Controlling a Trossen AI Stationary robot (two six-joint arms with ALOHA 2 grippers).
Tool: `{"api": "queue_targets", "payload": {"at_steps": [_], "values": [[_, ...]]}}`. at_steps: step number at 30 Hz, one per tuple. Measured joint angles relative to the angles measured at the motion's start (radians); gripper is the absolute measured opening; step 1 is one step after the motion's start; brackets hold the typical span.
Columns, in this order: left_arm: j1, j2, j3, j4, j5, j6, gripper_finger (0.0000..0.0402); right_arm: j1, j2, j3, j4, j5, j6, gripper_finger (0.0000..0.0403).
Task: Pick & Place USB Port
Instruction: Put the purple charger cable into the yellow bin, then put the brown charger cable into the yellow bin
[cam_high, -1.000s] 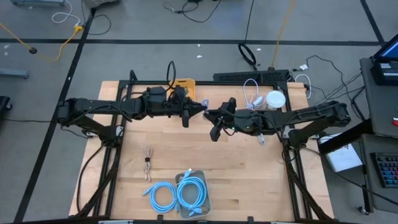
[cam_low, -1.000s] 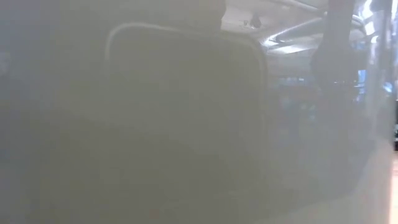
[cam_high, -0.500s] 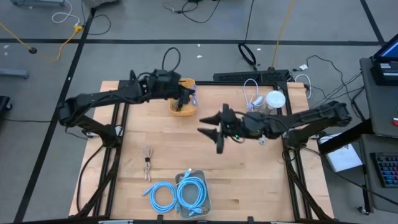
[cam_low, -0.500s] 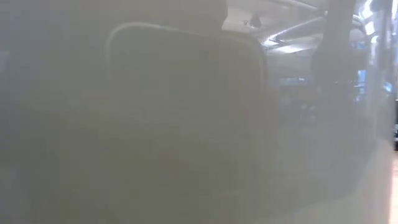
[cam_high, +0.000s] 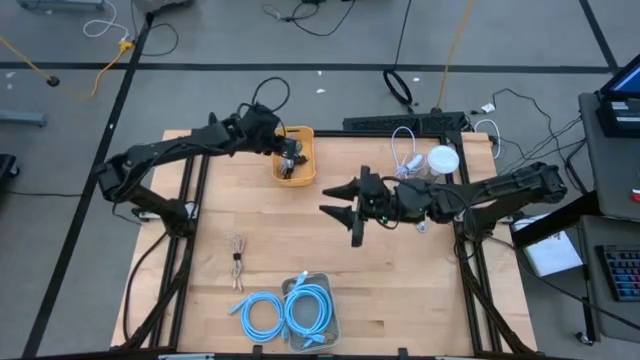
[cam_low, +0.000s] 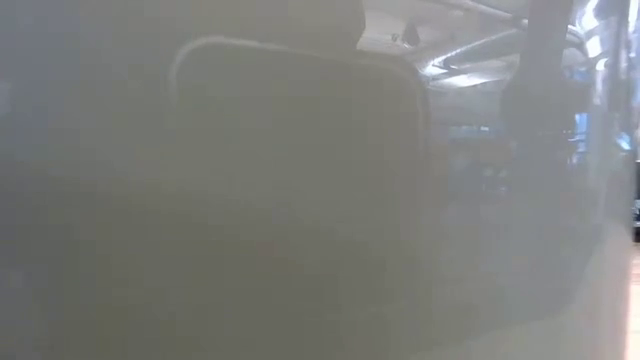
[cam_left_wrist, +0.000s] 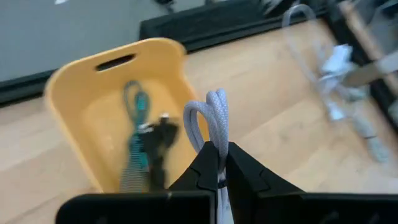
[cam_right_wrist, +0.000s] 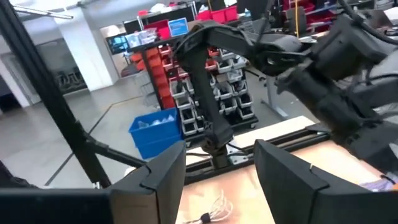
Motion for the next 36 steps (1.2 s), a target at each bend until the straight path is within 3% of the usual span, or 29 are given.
{"api": "queue_targets", "payload": {"at_steps": [9,13,25,30,36], "values": [[0.016,0.169,0.0,-0.016,0.028,0.041,0.0009,0.004,0.0,0.0,0.031,0.002,-0.008,0.0181],[0.016,0.196,0.0,-0.003,-0.016,0.026,0.0011,0.012,0.0,0.0,0.029,0.001,0.003,0.018],[0.049,0.197,0.0,-0.035,0.001,0.002,0.0204,0.023,0.0,0.0,-0.039,0.053,0.016,0.018],[0.04,0.135,-0.001,-0.055,0.04,0.027,0.0235,0.023,0.0,0.0,-0.108,0.053,0.056,0.018],[-0.011,-0.037,0.001,-0.178,0.187,0.055,0.021,0.023,0.0,0.0,-0.199,0.058,0.118,0.018]]}}
